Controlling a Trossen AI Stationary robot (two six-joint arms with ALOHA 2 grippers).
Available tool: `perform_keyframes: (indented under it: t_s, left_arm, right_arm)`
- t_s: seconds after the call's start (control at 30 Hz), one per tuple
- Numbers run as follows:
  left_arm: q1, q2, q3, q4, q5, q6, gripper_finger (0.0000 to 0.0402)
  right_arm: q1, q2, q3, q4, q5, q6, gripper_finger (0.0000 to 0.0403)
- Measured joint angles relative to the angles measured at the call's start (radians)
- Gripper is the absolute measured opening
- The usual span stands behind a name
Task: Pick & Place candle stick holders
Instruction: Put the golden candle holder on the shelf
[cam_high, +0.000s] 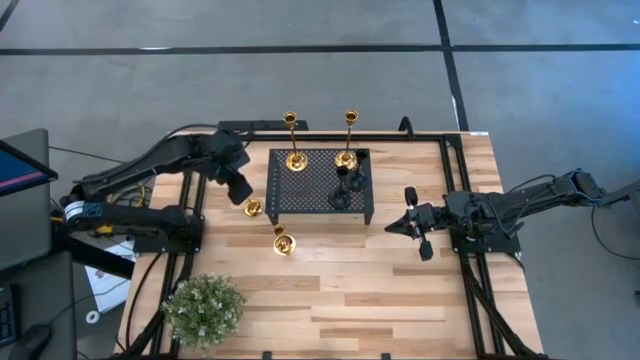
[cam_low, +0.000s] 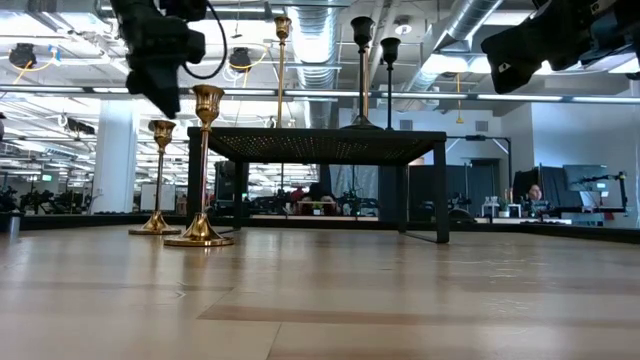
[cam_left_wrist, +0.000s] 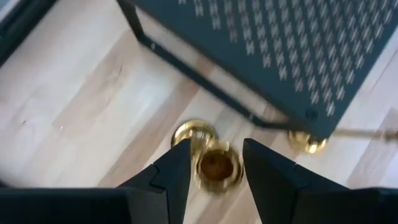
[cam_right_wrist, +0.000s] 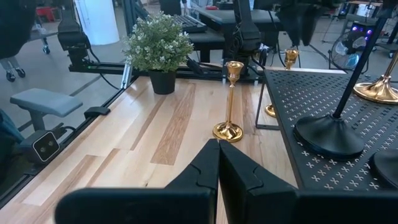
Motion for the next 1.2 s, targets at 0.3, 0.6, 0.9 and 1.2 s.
perform_keyframes:
  t_s: [0.3,0.6,0.9,1.2]
  left_arm:
    - [0.000,-0.054,0.000,-0.046,0.000,0.006,0.0145]
    - [0.000,-0.042,-0.001,-0.045,-0.006,-0.006,0.0145]
    - [0.000,-0.043,-0.054,-0.046,-0.008,-0.023,0.0145]
    - [0.000,-0.039,-0.055,-0.020,-0.008,-0.023,0.0145]
  right_arm:
    - [0.000,0.000,0.000,0.003,0.000,0.000,0.0000]
    - [0.000,0.000,0.000,0.004,0.000,0.000,0.0000]
    - [0.000,0.000,0.000,0.004,0.000,0.000,0.0000]
    - [-0.001,0.000,0.000,0.004,0.000,0.000,0.0000]
